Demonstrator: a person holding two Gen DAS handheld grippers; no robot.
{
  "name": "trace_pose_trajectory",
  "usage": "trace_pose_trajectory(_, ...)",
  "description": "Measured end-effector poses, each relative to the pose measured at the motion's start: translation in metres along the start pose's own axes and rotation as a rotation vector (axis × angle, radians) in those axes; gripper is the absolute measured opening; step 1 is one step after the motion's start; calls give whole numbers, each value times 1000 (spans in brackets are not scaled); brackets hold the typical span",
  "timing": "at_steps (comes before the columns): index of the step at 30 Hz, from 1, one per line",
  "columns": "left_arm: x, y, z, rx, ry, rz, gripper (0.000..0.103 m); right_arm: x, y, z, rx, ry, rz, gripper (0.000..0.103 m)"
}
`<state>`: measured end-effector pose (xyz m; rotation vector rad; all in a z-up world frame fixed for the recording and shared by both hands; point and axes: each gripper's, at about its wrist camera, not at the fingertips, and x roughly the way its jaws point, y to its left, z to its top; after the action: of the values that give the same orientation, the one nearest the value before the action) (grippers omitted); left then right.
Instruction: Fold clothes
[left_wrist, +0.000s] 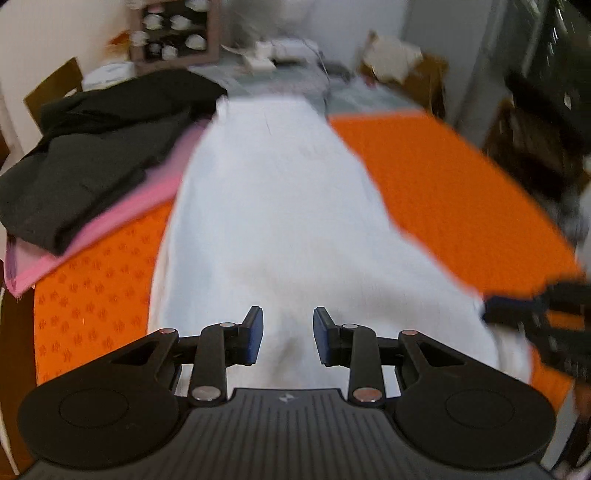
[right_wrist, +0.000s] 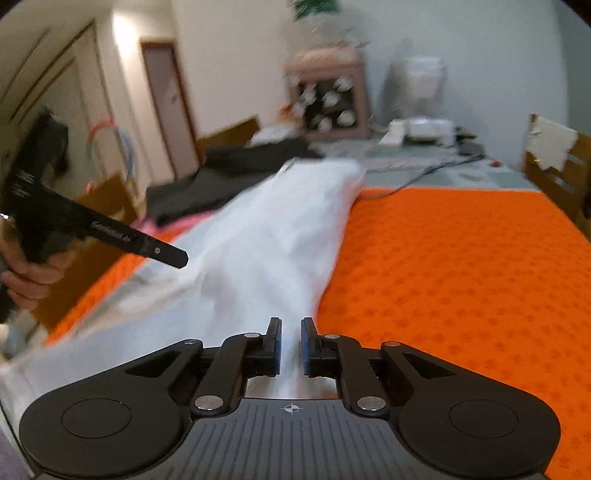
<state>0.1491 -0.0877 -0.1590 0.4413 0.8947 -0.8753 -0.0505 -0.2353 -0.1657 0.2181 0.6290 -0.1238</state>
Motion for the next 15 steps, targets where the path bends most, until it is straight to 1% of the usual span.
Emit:
trace_pose_trajectory(2, 12, 0, -15, 8, 38, 29, 35, 15, 3, -7, -38, 41, -6, 13)
trace_pose_trajectory(4, 12, 4, -27, -6, -6, 26, 35, 21, 8, -13, -79, 53, -19, 13)
trace_pose_trajectory(8, 11, 9, -31, -32, -30, 16, 35, 22, 13, -8, -116, 86, -33, 13)
trace_pose_trajectory(11, 2, 16, -34, -38, -37, 12, 35, 5, 20, -1, -119, 87, -48, 13)
trace_pose_trajectory(13, -13, 20, -40, -52, -66, 3, 35, -11, 24, 2, -115, 77, -51, 15)
trace_pose_trajectory(15, -35, 21, -45, -63, -108, 7, 35, -34, 26, 3, -96, 50, -43, 21)
